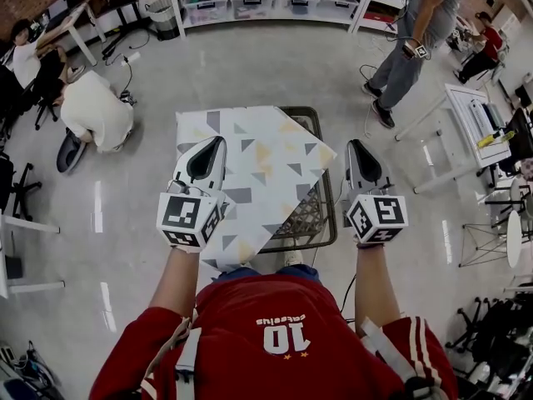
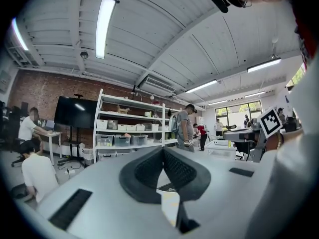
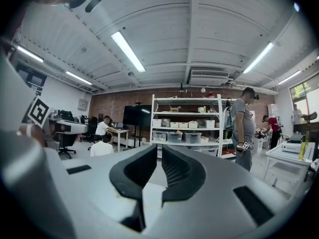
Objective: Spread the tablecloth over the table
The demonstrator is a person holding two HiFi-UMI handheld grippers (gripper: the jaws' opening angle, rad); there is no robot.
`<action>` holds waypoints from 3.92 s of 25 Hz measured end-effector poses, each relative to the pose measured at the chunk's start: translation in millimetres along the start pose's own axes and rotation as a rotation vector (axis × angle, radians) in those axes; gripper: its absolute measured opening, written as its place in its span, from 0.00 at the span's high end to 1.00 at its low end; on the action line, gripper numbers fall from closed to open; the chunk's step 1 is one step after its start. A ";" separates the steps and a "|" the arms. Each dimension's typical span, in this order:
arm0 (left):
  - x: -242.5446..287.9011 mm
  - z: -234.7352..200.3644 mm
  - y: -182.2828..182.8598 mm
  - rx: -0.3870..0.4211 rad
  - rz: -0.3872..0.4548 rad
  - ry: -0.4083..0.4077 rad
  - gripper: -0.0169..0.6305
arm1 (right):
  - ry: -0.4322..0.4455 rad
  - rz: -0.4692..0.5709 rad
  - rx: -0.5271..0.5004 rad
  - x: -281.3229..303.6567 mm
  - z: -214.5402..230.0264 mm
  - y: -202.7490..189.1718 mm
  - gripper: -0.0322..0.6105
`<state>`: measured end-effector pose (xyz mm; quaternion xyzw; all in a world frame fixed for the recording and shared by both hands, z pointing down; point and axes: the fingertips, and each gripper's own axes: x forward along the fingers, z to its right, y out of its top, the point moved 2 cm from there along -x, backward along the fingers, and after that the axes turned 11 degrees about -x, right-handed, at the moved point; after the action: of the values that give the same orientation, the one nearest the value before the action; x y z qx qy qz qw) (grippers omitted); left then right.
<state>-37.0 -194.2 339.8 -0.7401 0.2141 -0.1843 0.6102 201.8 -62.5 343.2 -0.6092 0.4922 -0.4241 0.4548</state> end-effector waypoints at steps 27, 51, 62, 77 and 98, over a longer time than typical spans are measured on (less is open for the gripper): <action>112.6 79.0 -44.0 0.088 -0.102 0.100 0.96 | 0.233 -0.245 0.147 73.1 113.6 -209.7 0.75; 189.5 123.9 -102.8 0.165 -0.216 0.101 0.96 | 0.387 -0.558 0.295 154.4 119.3 -432.7 0.70; 180.3 114.8 -117.4 0.184 -0.286 0.166 0.96 | 0.548 -0.642 0.400 191.1 102.8 -483.8 0.61; 191.0 102.0 -126.0 0.165 -0.303 0.198 0.96 | 0.791 -0.733 0.341 202.6 81.7 -483.7 0.84; 166.0 103.6 -102.7 0.169 -0.256 0.206 0.96 | 0.707 -0.672 0.333 192.3 82.7 -443.0 0.93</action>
<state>167.3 -182.0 423.2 -0.6848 0.1634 -0.3525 0.6166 406.3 -195.6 768.1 -0.4727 0.3187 -0.7993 0.1899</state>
